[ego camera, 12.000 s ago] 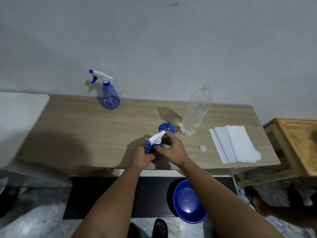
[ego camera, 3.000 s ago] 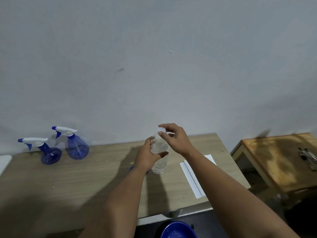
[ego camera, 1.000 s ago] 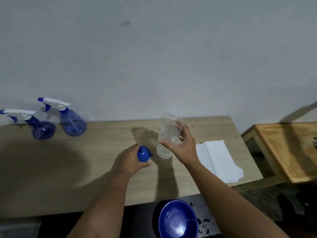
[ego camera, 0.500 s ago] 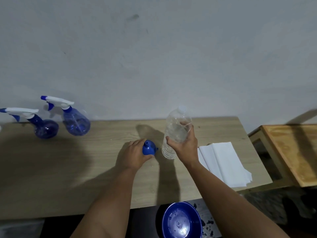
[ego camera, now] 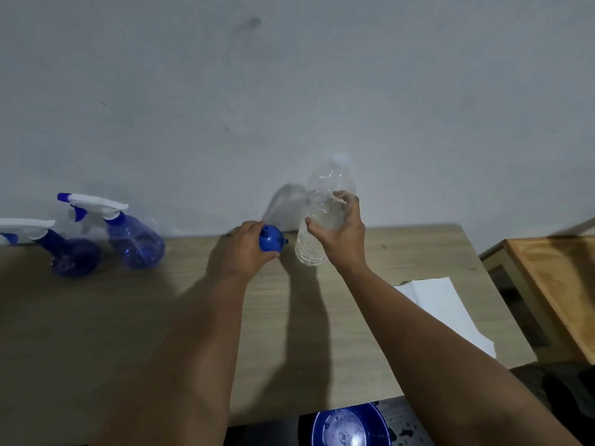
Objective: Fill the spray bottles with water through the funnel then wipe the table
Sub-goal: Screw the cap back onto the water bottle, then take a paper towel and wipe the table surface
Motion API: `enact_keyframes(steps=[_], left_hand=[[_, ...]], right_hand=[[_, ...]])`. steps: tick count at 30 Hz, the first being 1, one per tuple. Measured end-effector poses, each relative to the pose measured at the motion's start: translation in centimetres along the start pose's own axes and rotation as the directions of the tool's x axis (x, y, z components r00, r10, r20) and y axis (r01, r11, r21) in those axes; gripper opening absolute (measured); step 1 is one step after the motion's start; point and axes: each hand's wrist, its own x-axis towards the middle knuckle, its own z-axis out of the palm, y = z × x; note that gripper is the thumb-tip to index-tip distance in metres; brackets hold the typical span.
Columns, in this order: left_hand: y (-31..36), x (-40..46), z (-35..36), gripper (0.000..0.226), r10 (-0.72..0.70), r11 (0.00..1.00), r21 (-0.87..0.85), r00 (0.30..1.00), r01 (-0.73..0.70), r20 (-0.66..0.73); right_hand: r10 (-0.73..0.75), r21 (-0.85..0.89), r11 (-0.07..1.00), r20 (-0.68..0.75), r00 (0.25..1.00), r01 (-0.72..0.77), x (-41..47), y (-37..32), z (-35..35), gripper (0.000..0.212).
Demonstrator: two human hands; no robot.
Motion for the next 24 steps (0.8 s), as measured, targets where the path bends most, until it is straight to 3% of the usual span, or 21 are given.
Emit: enact_keyframes(steps=[8,16,19,24], left_hand=[[-2.7,2.4,2.7,0.063,0.035,0.998,0.055,0.999,-0.036,0.020],[-3.7,2.4,3.5,0.079,0.000,0.997,0.073,0.999,-0.003,0.039],[-3.0,1.5,2.3,0.095,-0.003,0.997,0.076,0.999,0.000,0.041],[-1.8,-1.2,-0.1,0.101,-0.034,0.996,0.080,0.999,0.031,0.037]], right_hand=[[-0.020,-0.011,1.000,0.000,1.000,0.020,2.3,1.6,2.4,0.069],[-0.024,-0.054,0.998,0.055,0.998,0.027,2.4,2.0,3.2,0.083],[0.021,-0.078,0.997,0.105,0.994,-0.013,2.1,1.2,3.0,0.091],[0.119,-0.142,0.985,0.157,0.980,-0.097,1.4,-0.7,1.7,0.112]])
